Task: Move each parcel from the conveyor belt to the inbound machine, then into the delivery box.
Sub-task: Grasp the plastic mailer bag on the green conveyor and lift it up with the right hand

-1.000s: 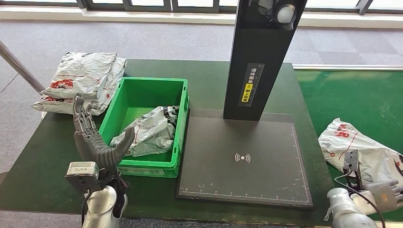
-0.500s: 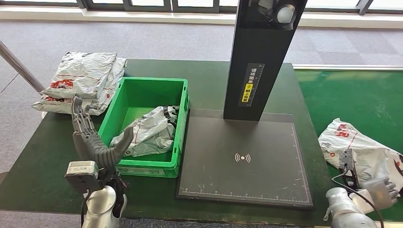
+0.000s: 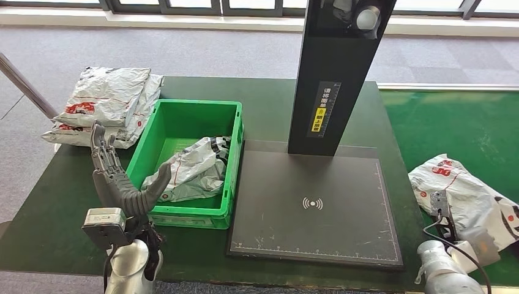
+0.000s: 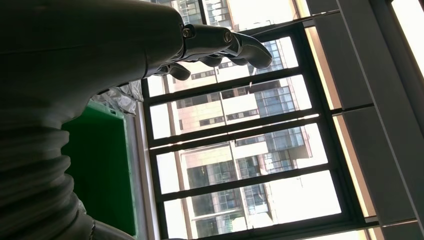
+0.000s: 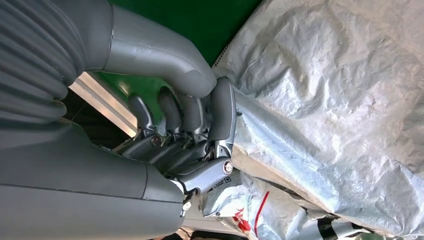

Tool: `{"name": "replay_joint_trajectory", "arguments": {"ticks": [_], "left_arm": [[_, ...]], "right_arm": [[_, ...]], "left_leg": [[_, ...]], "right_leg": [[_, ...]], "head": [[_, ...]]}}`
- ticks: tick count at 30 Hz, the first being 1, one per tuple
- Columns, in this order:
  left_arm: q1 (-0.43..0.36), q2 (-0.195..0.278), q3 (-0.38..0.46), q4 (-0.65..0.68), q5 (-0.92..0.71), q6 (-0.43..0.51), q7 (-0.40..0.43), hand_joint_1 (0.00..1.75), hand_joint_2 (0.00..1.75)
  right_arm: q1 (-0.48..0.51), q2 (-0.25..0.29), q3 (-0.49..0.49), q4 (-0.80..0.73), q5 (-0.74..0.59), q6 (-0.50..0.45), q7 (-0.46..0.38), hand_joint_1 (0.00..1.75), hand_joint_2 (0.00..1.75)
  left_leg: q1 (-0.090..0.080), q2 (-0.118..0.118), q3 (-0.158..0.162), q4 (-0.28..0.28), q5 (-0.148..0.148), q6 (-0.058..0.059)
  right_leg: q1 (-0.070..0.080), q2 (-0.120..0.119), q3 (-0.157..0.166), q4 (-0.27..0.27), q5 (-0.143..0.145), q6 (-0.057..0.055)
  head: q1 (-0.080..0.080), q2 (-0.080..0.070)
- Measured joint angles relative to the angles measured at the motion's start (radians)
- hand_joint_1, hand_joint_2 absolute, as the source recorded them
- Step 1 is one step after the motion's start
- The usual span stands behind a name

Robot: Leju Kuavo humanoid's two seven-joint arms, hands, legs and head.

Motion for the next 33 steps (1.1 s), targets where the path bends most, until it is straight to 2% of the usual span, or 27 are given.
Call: {"name": "replay_joint_trajectory", "arguments": {"ticks": [14,20,22,25,27,33], "left_arm": [[0.000,-0.002,0.004,0.000,0.000,-0.001,0.000,0.00,1.75],[-0.003,-0.003,0.010,0.001,-0.004,-0.006,0.000,0.00,1.75],[-0.004,-0.004,0.015,0.002,-0.004,-0.004,0.000,0.00,1.75],[-0.004,-0.004,0.017,0.002,-0.002,0.008,0.000,0.00,1.75],[-0.004,-0.004,0.018,0.002,0.000,0.012,0.000,0.00,1.75],[-0.003,-0.004,0.018,0.002,0.002,0.018,0.000,0.00,1.75]], "right_arm": [[-0.001,0.002,0.000,0.000,0.000,0.005,-0.003,1.75,1.75],[-0.002,0.003,0.000,0.000,-0.001,0.003,-0.043,1.75,1.75],[-0.008,0.006,0.000,-0.005,-0.024,-0.034,-0.125,1.75,1.75],[-0.038,0.026,0.000,-0.036,-0.082,-0.110,-0.387,1.75,1.75],[-0.064,0.038,0.000,-0.054,-0.093,-0.129,-0.486,1.75,1.75],[-0.088,0.055,0.000,-0.078,-0.104,-0.132,-0.487,1.75,1.75]], "left_leg": [[0.000,0.000,0.000,0.000,0.000,0.000],[0.000,0.000,0.000,0.000,0.000,0.000],[0.000,0.000,0.000,0.000,0.000,0.000],[0.000,0.002,0.000,0.000,0.000,0.000],[0.000,0.002,0.001,0.000,0.000,0.000],[0.000,-0.003,0.000,0.000,0.002,0.000]], "right_leg": [[0.000,0.000,0.000,0.000,0.000,0.000],[0.000,0.000,0.000,0.000,0.000,0.000],[0.000,0.000,0.000,0.000,0.000,0.000],[0.000,0.002,-0.001,0.000,0.000,0.000],[0.000,0.002,-0.001,0.000,0.001,-0.001],[0.000,-0.003,0.001,0.000,0.000,-0.001]], "head": [[0.000,0.000],[0.000,0.000],[0.000,0.000],[0.000,0.000],[0.000,0.000],[0.000,0.000]]}}
